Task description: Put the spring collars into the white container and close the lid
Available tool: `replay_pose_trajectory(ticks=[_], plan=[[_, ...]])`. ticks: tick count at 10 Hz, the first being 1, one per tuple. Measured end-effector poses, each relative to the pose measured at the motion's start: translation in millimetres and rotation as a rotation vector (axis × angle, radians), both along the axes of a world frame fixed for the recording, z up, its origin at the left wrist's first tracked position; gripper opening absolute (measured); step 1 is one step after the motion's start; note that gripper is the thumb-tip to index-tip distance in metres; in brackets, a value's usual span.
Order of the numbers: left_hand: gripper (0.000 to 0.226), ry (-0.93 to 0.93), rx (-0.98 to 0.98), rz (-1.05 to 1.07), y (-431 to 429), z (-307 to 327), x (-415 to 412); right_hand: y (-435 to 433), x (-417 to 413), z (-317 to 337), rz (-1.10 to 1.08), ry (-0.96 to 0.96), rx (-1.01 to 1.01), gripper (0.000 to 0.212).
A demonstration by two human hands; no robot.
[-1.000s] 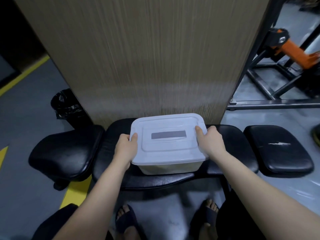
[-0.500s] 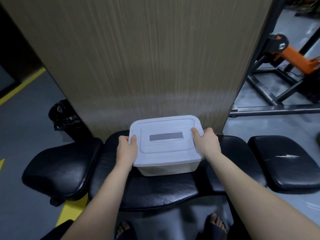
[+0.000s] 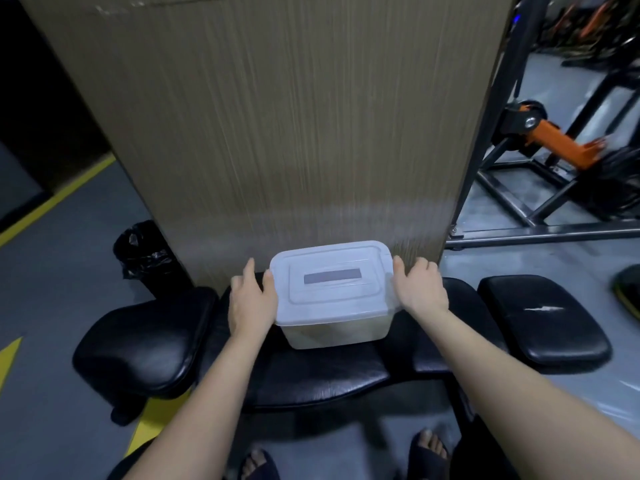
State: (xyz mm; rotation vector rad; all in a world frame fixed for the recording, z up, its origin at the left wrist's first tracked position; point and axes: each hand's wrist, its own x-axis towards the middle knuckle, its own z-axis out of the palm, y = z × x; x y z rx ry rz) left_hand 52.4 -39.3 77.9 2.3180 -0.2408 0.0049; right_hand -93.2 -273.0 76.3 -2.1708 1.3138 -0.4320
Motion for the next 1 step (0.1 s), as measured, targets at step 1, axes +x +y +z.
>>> replay_pose_trajectory(ticks=[1], plan=[[0.055, -0.070, -0.031, -0.156, 0.8, 11.2, -17.1, 7.9, -6.8, 9.6, 0.099, -0.022, -0.120, 0.060]])
